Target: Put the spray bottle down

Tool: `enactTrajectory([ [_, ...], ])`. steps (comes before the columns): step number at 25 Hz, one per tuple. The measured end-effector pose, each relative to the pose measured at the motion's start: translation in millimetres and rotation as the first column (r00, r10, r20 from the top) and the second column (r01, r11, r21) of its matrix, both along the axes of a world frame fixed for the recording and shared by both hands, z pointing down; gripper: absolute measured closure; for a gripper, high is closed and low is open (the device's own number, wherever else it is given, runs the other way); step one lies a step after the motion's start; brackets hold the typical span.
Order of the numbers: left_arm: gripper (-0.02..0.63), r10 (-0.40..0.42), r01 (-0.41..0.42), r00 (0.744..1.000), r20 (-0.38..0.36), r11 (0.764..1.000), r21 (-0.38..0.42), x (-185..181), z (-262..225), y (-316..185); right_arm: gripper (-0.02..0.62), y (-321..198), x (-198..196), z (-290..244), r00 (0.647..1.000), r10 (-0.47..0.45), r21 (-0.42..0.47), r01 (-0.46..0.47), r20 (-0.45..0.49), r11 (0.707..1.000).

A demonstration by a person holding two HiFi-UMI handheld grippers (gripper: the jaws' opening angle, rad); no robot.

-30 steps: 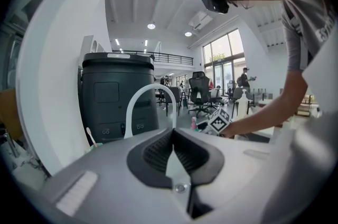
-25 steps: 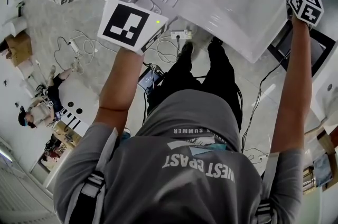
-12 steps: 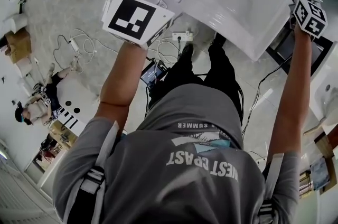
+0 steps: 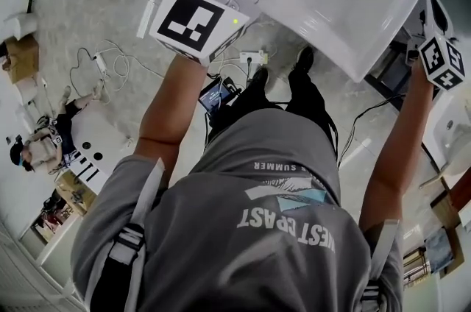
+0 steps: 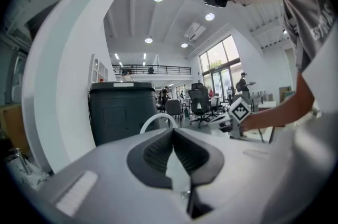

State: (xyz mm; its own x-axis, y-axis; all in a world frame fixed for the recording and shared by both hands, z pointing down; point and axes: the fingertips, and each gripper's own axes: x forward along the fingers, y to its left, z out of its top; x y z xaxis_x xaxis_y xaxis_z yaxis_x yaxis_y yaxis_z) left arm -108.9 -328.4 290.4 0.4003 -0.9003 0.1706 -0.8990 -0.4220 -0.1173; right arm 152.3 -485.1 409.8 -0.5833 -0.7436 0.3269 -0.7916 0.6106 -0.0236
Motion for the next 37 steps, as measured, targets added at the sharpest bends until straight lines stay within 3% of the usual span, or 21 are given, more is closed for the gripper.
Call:
enactTrajectory([
  [11, 0.603, -0.006, 0.007, 1.000, -0.011, 0.998, 0.065, -16, -44, 65, 0.595, 118, -24, -134, 0.983, -0.064, 0.126, 0.043, 0.172, 0.991],
  [15, 0.603, -0.003, 0.004, 1.000, -0.017, 0.996, 0.090, -24, -59, 87, 0.595, 164, -37, -166, 0.980, -0.095, 0.149, 0.069, 0.175, 0.986],
  [25, 0.603, 0.018, -0.014, 0.999, -0.033, 0.993, 0.115, -32, -72, 138, 0.595, 253, -58, -189, 0.975, -0.151, 0.138, 0.129, 0.162, 0.982],
  [37, 0.603, 0.039, -0.034, 0.998, -0.041, 0.993, 0.112, -32, -72, 179, 0.595, 303, -52, -197, 0.982, -0.132, 0.147, 0.112, 0.135, 0.983],
])
